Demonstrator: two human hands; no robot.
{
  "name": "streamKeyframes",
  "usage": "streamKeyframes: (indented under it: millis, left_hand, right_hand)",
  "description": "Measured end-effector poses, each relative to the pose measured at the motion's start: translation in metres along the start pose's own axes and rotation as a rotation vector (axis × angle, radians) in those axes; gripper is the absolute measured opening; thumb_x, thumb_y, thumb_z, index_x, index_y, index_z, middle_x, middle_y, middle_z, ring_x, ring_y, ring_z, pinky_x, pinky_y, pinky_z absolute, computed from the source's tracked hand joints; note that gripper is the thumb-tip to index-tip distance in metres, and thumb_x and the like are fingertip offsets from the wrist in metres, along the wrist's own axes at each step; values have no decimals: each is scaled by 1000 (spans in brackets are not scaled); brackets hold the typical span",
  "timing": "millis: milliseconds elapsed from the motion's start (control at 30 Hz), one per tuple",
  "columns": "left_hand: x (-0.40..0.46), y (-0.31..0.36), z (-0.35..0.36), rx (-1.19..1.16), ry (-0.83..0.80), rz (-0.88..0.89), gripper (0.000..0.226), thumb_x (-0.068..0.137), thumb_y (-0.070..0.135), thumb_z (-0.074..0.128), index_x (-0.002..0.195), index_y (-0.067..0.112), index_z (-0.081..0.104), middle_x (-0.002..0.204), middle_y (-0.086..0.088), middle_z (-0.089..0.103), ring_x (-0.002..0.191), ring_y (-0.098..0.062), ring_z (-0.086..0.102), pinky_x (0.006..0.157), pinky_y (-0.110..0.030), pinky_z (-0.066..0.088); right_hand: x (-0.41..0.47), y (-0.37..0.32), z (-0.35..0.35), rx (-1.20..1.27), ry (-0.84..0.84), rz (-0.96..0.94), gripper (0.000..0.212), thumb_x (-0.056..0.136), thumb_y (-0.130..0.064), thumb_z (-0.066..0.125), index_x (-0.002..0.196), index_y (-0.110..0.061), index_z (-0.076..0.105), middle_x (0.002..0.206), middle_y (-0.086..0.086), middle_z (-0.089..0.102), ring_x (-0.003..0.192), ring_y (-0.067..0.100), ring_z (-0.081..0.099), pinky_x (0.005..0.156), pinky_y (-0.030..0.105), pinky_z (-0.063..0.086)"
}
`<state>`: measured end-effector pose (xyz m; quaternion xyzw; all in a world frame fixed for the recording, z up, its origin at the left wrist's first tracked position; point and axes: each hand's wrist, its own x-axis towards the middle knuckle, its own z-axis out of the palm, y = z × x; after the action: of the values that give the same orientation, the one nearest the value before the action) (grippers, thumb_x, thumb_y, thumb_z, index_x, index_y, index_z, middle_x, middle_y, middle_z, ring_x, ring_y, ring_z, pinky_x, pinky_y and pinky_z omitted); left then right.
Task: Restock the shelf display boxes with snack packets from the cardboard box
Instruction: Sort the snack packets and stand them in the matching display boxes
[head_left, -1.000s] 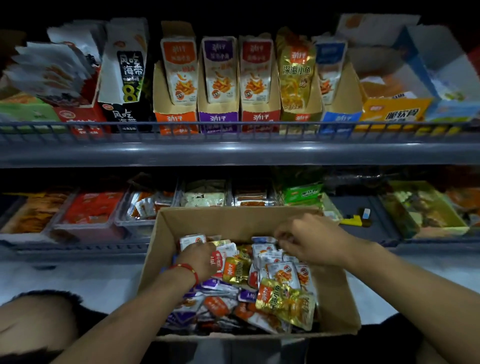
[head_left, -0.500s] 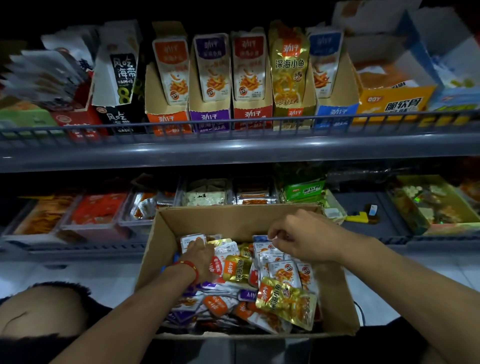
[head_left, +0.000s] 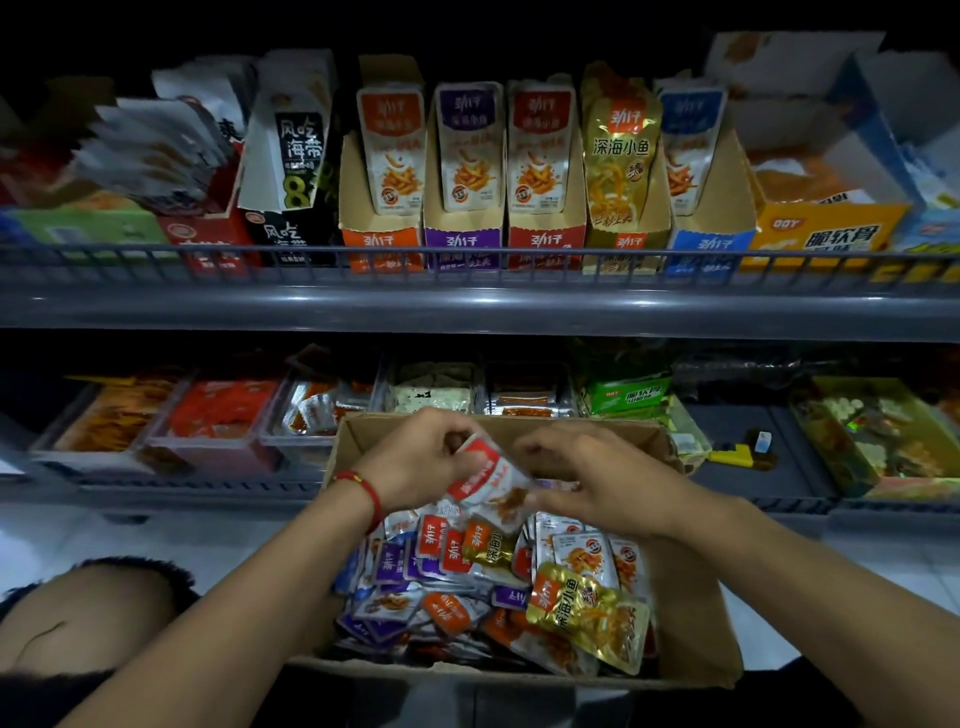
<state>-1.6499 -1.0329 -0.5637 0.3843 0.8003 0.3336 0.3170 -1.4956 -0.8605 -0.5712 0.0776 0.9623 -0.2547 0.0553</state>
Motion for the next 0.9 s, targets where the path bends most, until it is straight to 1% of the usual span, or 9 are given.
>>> streamKeyframes:
  millis: [100, 167, 200, 300, 367, 467, 533, 700, 900]
  left_hand:
    - [-9, 19, -2, -306, 67, 62, 9, 90, 15, 71, 100, 15, 71, 93, -8, 76, 86, -21, 75, 78, -40, 63]
    - [-11, 24, -3, -539, 148, 13, 22, 87, 17, 75, 107, 10, 67, 94, -11, 77, 88, -27, 76, 76, -45, 63]
    - [-12, 24, -4, -635, 131, -17, 31, 85, 18, 76, 112, 9, 64, 97, -12, 77, 91, -29, 75, 77, -47, 62]
    - [-16, 24, 0, -730, -86, -97, 51, 79, 12, 82, 125, 7, 58, 110, -13, 75, 102, -32, 73, 89, -49, 58]
    - [-19, 26, 6, -727, -183, -103, 47, 83, 2, 77, 126, 5, 58, 110, -15, 75, 100, -33, 73, 86, -43, 60]
    - [-22, 30, 9, -765, -134, -102, 37, 86, -3, 71, 121, 1, 59, 103, -19, 75, 87, -30, 74, 73, -33, 63]
    - [-22, 32, 6, -768, -102, -105, 33, 86, -4, 71, 118, -1, 60, 100, -20, 75, 84, -30, 74, 68, -31, 63]
    - [-23, 34, -5, -864, -73, -94, 32, 85, 0, 71, 116, -4, 64, 105, -20, 75, 97, -33, 73, 75, -32, 61]
    - [-25, 45, -18, -1072, 22, 24, 39, 75, 8, 72, 111, -4, 69, 107, -20, 74, 97, -27, 73, 85, -34, 59]
  right_hand:
    - [0, -15, 1, 290, 15, 35, 28, 90, -38, 75, 113, -27, 64, 109, -11, 72, 97, 1, 69, 86, 33, 61]
    - [-2, -22, -4, 539, 89, 119, 21, 87, -26, 78, 104, -20, 68, 98, -7, 77, 88, 4, 74, 81, 33, 63]
    - [-3, -24, -6, 648, 136, 168, 20, 87, -22, 78, 104, -19, 69, 97, -6, 78, 87, 6, 75, 82, 34, 63]
    - [-4, -27, -12, 931, 283, 266, 26, 87, -17, 77, 112, -13, 70, 101, 0, 79, 92, 18, 77, 88, 45, 61]
    - [-4, -26, -14, 1075, 329, 288, 29, 87, -16, 77, 115, -9, 70, 104, 7, 78, 95, 27, 76, 90, 51, 59]
    - [-6, -23, -22, 1122, 321, 296, 29, 89, -16, 75, 115, -7, 70, 106, 10, 78, 100, 32, 75, 90, 50, 58]
    - [-6, -20, -29, 1115, 376, 279, 31, 89, -17, 74, 117, -7, 68, 107, 10, 77, 104, 34, 73, 90, 49, 55]
    - [-8, -12, -57, 1026, 519, 203, 32, 86, -23, 73, 115, -10, 70, 100, 12, 78, 92, 24, 74, 73, 29, 54]
    - [-5, -14, -82, 983, 491, 267, 22, 87, -20, 74, 103, -5, 74, 96, 17, 77, 83, 24, 64, 71, 28, 51]
